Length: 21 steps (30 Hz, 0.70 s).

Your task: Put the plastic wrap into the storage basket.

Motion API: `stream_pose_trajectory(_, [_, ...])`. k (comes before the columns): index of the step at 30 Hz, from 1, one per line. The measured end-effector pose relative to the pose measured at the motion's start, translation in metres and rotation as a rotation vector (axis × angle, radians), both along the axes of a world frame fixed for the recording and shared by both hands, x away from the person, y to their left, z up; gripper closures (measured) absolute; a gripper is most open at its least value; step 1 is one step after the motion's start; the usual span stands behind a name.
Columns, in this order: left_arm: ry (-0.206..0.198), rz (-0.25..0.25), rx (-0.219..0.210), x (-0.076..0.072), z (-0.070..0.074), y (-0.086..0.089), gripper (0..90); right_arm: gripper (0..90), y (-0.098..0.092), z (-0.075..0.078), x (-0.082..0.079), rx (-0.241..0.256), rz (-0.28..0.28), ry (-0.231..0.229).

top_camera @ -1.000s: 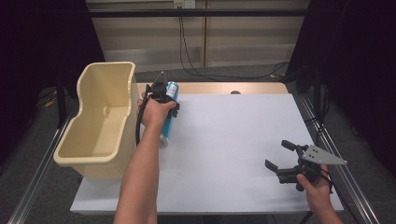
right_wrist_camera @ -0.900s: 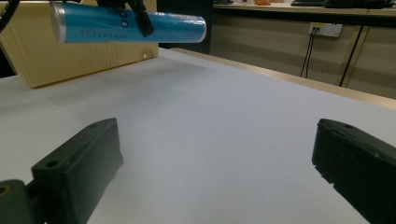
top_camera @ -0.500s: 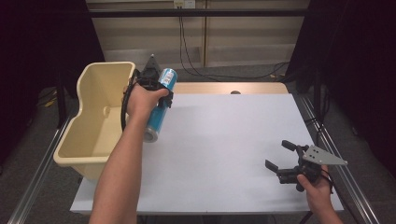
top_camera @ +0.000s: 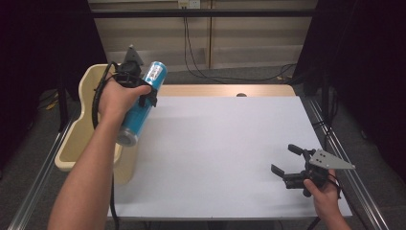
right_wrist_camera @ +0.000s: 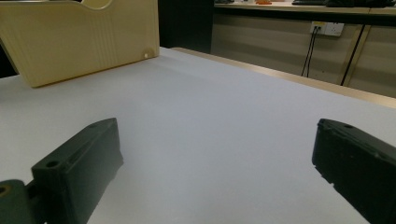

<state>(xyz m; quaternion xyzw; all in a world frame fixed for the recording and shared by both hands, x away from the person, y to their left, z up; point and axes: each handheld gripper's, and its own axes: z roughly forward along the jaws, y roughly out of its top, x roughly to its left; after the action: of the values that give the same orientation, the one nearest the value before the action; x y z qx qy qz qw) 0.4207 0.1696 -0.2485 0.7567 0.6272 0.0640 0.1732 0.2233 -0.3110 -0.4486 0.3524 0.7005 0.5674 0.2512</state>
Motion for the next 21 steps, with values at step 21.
stream_pose_trajectory(21, [-0.04, 0.04, -0.017, -0.044, 0.019, 0.076, 32.2, 0.9, 0.004, -0.001, 0.001, -0.013, 0.007, 0.003])
